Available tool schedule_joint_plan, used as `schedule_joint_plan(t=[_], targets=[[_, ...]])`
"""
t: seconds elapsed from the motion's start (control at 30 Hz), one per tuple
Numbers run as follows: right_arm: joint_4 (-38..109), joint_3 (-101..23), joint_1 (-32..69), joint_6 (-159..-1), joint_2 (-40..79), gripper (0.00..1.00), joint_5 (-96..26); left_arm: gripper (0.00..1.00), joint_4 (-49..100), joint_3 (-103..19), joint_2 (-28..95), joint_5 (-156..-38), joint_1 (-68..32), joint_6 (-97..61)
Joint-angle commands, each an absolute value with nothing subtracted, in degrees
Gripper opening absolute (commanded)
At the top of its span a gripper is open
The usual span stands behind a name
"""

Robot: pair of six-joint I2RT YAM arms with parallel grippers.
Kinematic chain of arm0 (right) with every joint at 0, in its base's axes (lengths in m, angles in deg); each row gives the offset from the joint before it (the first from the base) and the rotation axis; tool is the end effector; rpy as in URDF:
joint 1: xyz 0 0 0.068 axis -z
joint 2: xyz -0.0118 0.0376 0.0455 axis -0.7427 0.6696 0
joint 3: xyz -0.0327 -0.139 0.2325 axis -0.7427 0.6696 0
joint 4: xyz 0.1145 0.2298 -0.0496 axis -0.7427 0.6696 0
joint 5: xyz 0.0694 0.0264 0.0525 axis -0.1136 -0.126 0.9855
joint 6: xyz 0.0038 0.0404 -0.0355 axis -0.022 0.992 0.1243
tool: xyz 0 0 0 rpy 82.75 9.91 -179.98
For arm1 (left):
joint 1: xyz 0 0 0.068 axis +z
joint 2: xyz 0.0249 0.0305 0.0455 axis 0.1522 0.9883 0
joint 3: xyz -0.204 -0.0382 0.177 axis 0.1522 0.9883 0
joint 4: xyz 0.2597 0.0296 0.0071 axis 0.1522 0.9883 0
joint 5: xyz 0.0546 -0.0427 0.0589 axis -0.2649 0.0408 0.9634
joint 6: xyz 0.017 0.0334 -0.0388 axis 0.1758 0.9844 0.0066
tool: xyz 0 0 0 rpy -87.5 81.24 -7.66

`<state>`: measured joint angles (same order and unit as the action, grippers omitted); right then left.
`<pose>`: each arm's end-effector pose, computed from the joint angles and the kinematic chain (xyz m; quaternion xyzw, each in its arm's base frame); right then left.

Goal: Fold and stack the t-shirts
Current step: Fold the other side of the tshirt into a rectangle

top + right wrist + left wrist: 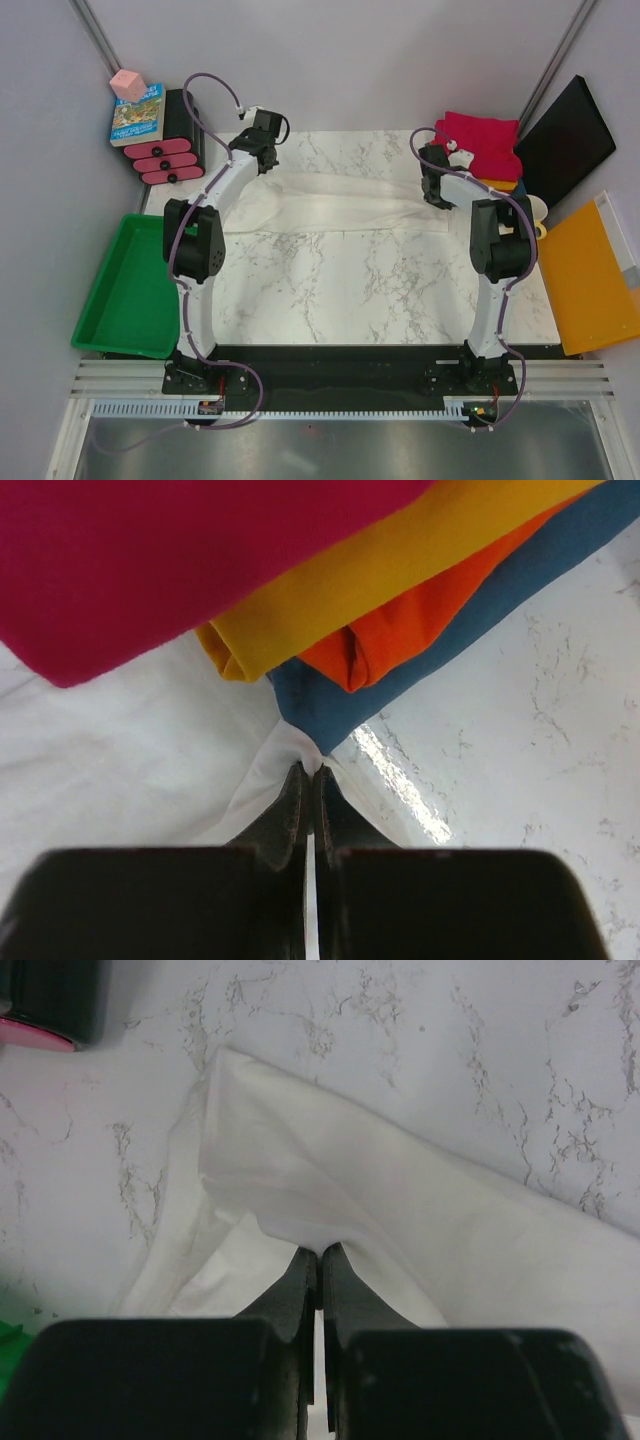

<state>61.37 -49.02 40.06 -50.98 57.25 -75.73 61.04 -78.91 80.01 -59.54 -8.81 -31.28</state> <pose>0.4363 0.0412 0.1702 0.2940 0.8814 -0.1606 0.3331 0.4675 -0.1298 0.2629 -0.1468 0.8922 0.0889 0.4177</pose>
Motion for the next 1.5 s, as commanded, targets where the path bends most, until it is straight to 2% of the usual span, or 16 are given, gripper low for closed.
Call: schedule_joint_plan(t=[0.0, 0.5, 0.53, 0.57, 0.63, 0.67, 0.73, 0.77, 0.83, 0.9, 1.0, 1.03, 1.13, 1.2, 1.33, 1.47], targets=[[60.53, -51.9, 40.41, -51.54, 58.61, 0.0, -75.67, 0.02, 60.75, -82.44, 81.19, -57.3, -8.21, -29.64], [59.66, -54.36, 40.49, -52.42, 59.14, 0.0, -73.83, 0.02, 60.92, -84.12, 81.63, -56.85, -7.59, -29.11], [59.31, -53.58, 40.49, -52.51, 58.8, 0.03, -73.74, 0.02, 60.75, -84.03, 81.72, -56.85, -7.59, -29.2], [58.78, -53.05, 40.41, -52.51, 58.44, 0.16, -73.65, 0.06, 60.75, -84.11, 81.72, -56.94, -7.59, -29.29], [56.76, -51.29, 40.32, -52.77, 56.52, 0.27, -73.3, 0.26, 60.75, -83.94, 81.02, -56.33, -7.59, -29.82], [55.28, -50.76, 40.32, -52.95, 55.64, 0.39, -73.13, 0.32, 60.75, -83.59, 80.58, -55.63, -7.59, -30.86], [54.73, -49.61, 40.14, -53.13, 52.82, 0.52, -72.69, 0.48, 60.57, -82.54, 77.86, -55.01, -7.59, -32.1], [54.56, -49.26, 39.97, -53.13, 51.68, 0.63, -72.95, 0.53, 60.66, -82.19, 76.72, -54.75, -7.77, -32.63], [54.29, -48.03, 39.27, -53.56, 47.73, 0.75, -72.86, 0.64, 60.57, -80.96, 73.48, -54.39, -8.2, -32.89], [53.86, -45.33, 38.3, -54.0, 44.14, 0.77, -72.33, 0.66, 60.83, -79.64, 71.27, -54.83, -8.64, -33.33], [52.02, -39.97, 36.98, -54.09, 41.31, 0.68, -69.88, 0.63, 60.66, -73.85, 66.27, -57.99, -10.14, -34.65], [51.14, -38.55, 36.63, -54.01, 41.13, 0.5, -69.26, 0.58, 60.57, -70.35, 65.3, -58.43, -11.18, -35.09], [50.6, -35.91, 36.45, -52.86, 41.74, 0.34, -67.33, 0.51, 60.75, -63.48, 63.36, -60.62, -12.25, -37.37], [50.43, -34.94, 36.19, -52.69, 42.53, 0.32, -66.27, 0.47, 60.66, -59.01, 62.91, -62.38, -12.34, -39.48], [49.55, -34.41, 35.75, -52.69, 44.2, 0.19, -65.48, 0.35, 60.48, -54.59, 63.61, -64.67, -12.51, -41.16], [48.84, -35.63, 35.83, -52.77, 47.18, 0.15, -64.86, 0.33, 60.48, -53.44, 66.25, -65.38, -12.51, -42.03]])
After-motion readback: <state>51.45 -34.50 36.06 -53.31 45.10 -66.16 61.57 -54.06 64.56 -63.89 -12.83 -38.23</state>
